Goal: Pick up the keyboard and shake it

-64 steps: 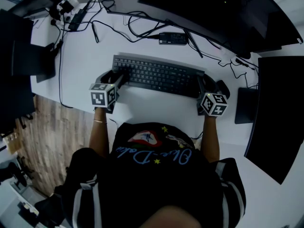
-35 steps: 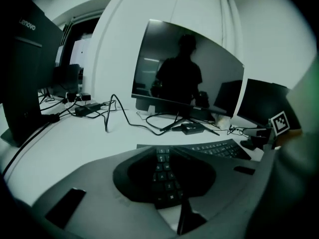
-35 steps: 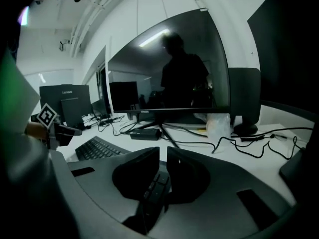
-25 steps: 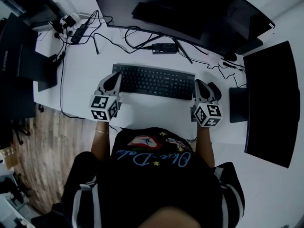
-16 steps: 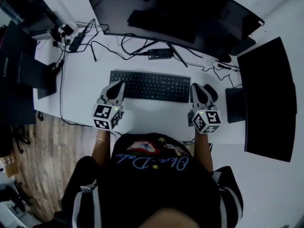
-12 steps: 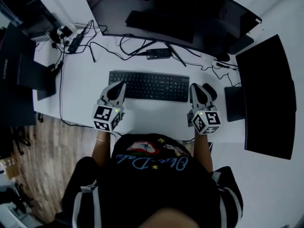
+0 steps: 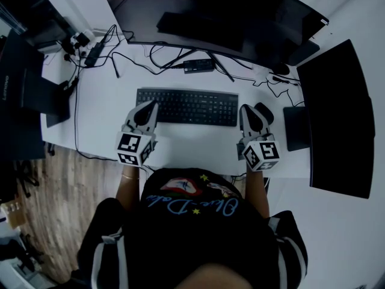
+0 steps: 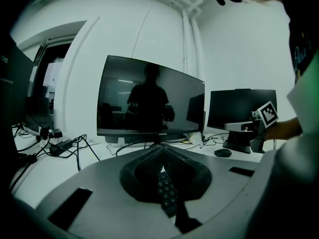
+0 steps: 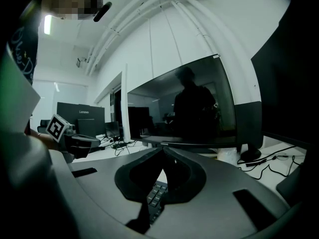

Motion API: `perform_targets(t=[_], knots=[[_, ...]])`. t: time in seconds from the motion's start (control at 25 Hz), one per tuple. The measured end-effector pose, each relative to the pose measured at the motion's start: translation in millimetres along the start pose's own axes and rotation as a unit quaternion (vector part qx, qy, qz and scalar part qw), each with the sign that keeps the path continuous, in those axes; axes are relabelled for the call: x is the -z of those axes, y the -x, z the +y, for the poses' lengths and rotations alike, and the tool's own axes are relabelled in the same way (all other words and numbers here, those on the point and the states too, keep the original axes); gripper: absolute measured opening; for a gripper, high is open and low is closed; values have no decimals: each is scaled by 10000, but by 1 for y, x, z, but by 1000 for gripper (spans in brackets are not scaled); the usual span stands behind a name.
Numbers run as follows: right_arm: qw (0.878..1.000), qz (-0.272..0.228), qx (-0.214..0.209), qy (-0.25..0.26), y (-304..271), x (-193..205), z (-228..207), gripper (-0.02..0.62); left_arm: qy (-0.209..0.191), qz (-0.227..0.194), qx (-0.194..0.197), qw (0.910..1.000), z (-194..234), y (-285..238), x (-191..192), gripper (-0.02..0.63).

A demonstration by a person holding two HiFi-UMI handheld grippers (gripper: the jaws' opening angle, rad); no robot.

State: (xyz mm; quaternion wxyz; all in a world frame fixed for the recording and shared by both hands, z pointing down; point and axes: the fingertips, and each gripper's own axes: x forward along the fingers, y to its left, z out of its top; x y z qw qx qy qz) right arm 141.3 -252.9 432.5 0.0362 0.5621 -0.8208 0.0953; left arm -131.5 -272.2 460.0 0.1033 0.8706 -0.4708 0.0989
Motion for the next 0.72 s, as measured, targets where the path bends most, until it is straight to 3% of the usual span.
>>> perform_targets(t=[0.72], knots=[[9997,-130,-179,83,7,-4,8,0,-24,18,-13,10000,-5,5,1,5]])
